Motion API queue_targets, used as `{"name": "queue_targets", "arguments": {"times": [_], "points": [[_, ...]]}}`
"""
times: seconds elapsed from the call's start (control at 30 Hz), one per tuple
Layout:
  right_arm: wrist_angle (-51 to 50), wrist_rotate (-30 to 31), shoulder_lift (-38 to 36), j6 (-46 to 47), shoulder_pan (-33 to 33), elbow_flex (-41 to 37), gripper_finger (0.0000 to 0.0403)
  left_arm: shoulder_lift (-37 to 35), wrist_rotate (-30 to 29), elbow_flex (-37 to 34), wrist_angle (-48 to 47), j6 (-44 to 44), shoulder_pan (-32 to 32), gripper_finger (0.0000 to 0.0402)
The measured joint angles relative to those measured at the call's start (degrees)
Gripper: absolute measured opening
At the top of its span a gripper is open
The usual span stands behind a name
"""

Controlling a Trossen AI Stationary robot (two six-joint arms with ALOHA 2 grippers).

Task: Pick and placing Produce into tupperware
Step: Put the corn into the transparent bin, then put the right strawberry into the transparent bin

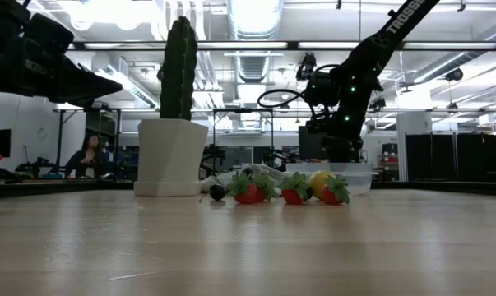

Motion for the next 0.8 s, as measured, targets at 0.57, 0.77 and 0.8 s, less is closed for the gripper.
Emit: {"name": "queue_targets", "arguments": {"times": [0.57, 0.77, 0.8], "points": [[0.03, 0.02, 0.0, 0.1, 0.0, 0.0, 0.0075, 0.0, 0.01, 0.0, 0.0, 0.02, 0.0, 0.0], [-0.26, 0.04, -0.72, 0.08, 0.02, -0.04, 0.007, 0.0, 0.02, 0.0, 0.0, 0.02, 0.0, 0.0], [-0.43, 0.02, -1.09, 0.08, 0.02, -0.04, 0.0069, 0.0, 0.01, 0.0, 0.0, 0.04, 0.0, 0.0]]}}
